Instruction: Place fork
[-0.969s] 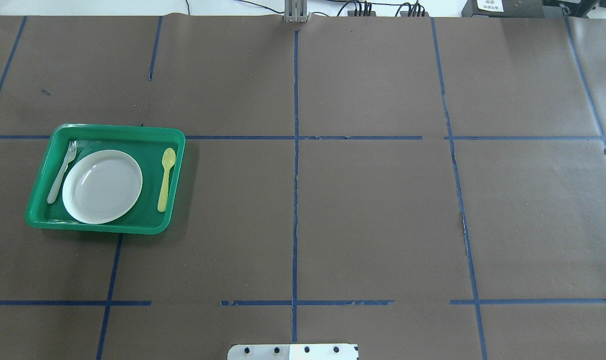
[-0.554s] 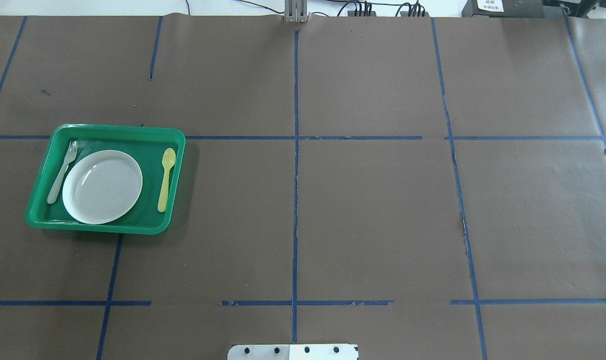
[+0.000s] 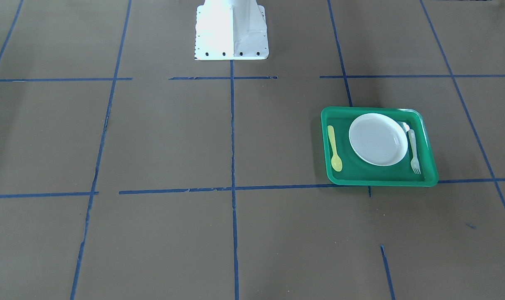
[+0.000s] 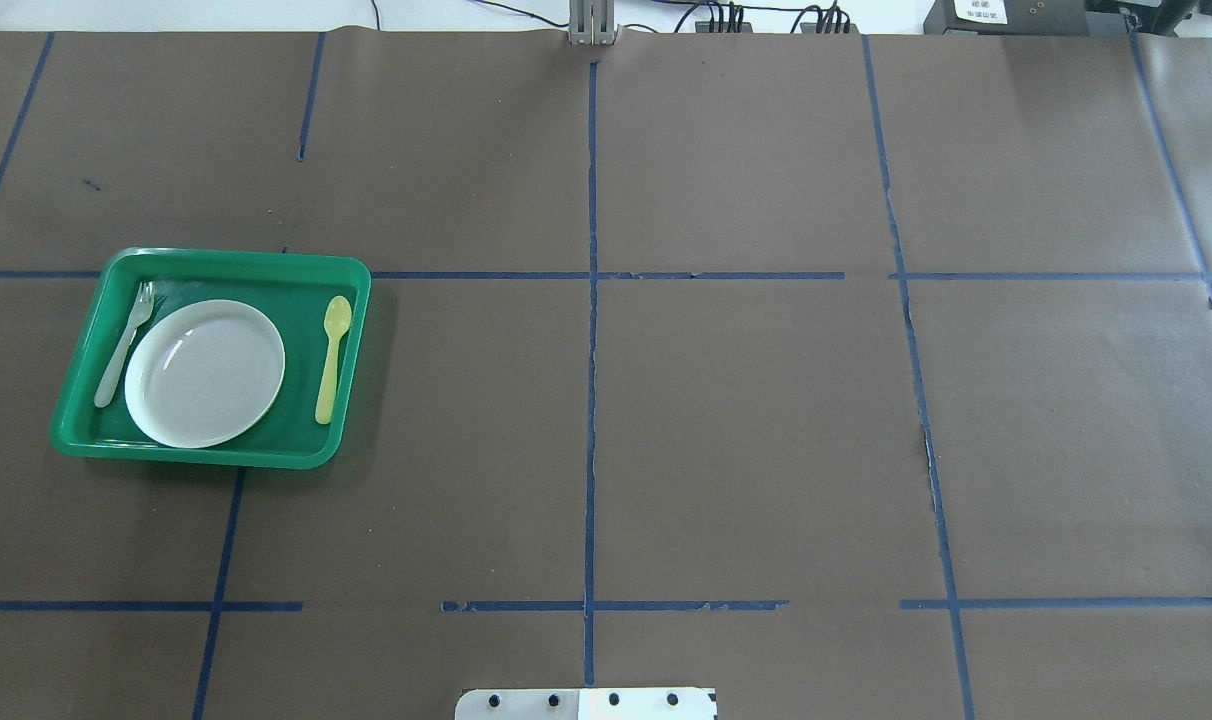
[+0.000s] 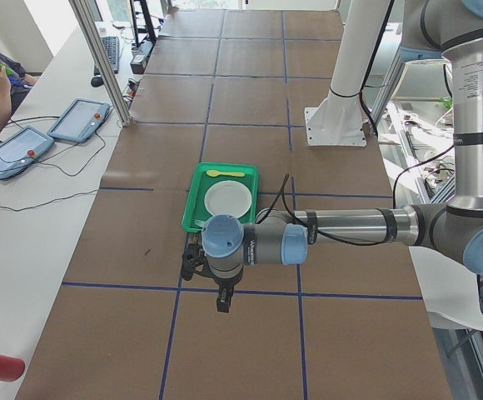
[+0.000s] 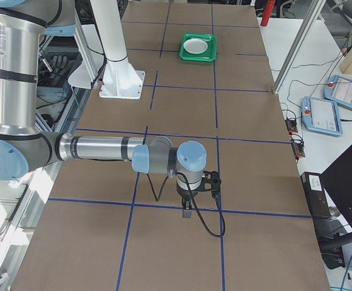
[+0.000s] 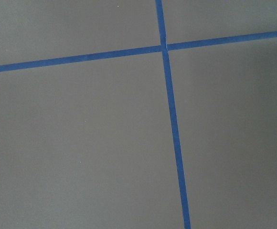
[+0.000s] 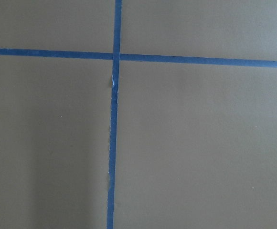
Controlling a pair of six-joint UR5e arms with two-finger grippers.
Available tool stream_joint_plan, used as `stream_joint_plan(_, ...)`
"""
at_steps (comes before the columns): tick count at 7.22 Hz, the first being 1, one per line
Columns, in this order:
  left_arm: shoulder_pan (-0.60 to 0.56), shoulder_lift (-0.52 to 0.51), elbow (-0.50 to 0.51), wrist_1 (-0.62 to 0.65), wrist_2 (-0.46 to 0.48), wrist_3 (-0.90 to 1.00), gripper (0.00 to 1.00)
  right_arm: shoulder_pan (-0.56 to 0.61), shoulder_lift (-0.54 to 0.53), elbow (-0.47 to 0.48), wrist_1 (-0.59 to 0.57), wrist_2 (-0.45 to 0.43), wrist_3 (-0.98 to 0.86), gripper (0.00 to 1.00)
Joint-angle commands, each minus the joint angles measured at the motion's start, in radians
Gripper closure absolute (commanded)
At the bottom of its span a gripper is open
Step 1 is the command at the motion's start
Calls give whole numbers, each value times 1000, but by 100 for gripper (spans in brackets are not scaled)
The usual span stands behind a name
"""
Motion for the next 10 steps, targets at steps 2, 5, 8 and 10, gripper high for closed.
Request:
stream_joint_plan(2,-2,-2,0,1,2,0,0,0,0,0,0,0,-1,0)
stream_joint_plan(5,-2,-5,1,1,6,0,0,0,0,0,0,0,0,0)
stream_joint_plan(8,-2,-11,1,-1,29,0,0,0,0,0,0,0,0,0)
stream_joint_plan(10,-2,-10,1,-1,29,0,0,0,0,0,0,0,-1,0)
